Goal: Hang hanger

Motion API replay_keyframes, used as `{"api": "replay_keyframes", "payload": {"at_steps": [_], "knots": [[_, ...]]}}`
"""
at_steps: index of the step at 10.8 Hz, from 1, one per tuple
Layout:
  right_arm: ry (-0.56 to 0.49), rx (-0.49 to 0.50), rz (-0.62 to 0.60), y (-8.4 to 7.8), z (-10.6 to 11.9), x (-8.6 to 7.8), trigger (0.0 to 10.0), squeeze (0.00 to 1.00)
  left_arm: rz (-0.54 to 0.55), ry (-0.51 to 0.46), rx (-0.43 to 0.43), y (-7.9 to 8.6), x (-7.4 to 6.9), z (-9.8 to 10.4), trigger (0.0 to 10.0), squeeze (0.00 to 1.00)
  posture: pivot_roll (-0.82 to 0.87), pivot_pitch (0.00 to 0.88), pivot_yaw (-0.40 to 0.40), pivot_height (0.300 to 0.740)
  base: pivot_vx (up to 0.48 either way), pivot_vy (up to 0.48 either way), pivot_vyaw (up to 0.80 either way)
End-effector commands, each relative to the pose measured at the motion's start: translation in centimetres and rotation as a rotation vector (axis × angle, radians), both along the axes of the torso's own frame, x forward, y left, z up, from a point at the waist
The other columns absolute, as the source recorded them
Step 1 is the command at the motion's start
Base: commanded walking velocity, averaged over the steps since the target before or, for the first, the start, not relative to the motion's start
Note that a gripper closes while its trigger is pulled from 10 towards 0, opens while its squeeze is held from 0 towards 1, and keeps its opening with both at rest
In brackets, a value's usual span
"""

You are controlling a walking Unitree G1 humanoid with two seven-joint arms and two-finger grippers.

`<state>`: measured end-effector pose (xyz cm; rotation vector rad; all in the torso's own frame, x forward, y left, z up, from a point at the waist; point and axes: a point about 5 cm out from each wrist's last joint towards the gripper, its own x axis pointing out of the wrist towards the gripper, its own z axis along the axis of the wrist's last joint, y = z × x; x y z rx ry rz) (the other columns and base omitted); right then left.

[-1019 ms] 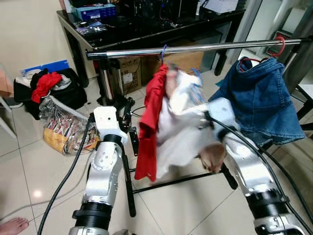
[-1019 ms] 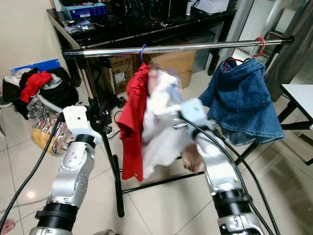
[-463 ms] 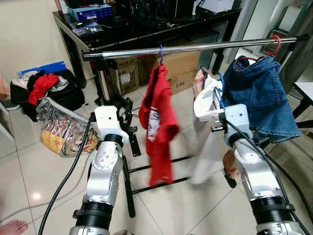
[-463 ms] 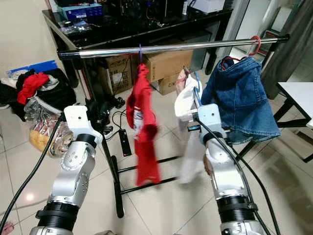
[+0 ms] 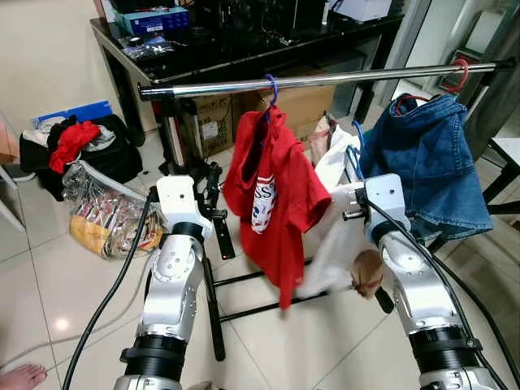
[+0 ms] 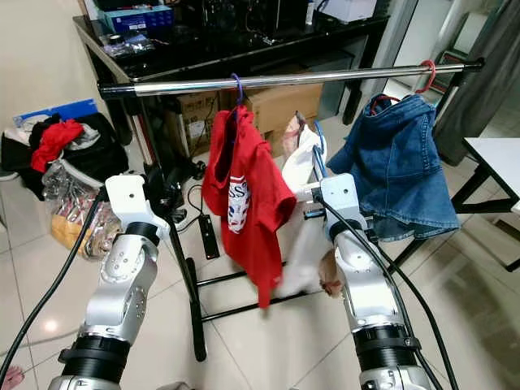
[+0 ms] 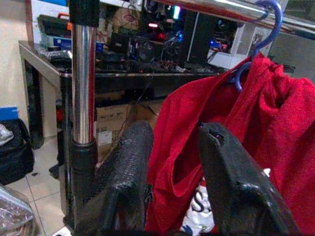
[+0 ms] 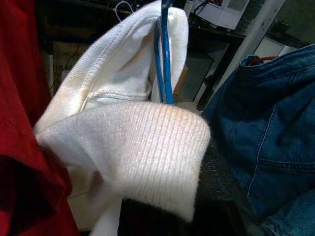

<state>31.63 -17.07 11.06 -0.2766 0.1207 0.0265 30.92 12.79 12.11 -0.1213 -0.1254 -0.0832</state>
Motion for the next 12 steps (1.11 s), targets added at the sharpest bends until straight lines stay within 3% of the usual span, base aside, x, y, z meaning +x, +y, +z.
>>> {"api": "replay_keyframes", "payload": {"at_steps": [1, 5, 12], "knots": [[-0.045, 0.003, 0.001, -0.11, 0.93, 0.03, 10.0, 0.0, -0.013, -0.025, 0.012, -0.31, 0.08, 0.6, 10.0, 0.0, 0.02, 0.0, -0.001, 0.723, 0.409, 0.0, 0.0], [-0.039, 0.001, -0.011, -0.52, 0.78, -0.17, 10.0, 0.0, -0.015, -0.023, 0.014, -0.44, 0.04, 0.55, 10.0, 0.0, 0.02, 0.0, 0.0, 0.723, 0.412, 0.0, 0.0], [-0.036, 0.005, -0.001, -0.18, 0.73, -0.03, 10.0, 0.0, -0.015, -0.032, -0.004, -0.34, 0.1, 0.62, 10.0, 0.0, 0.02, 0.0, -0.001, 0.723, 0.0, 0.0, 0.0]]}}
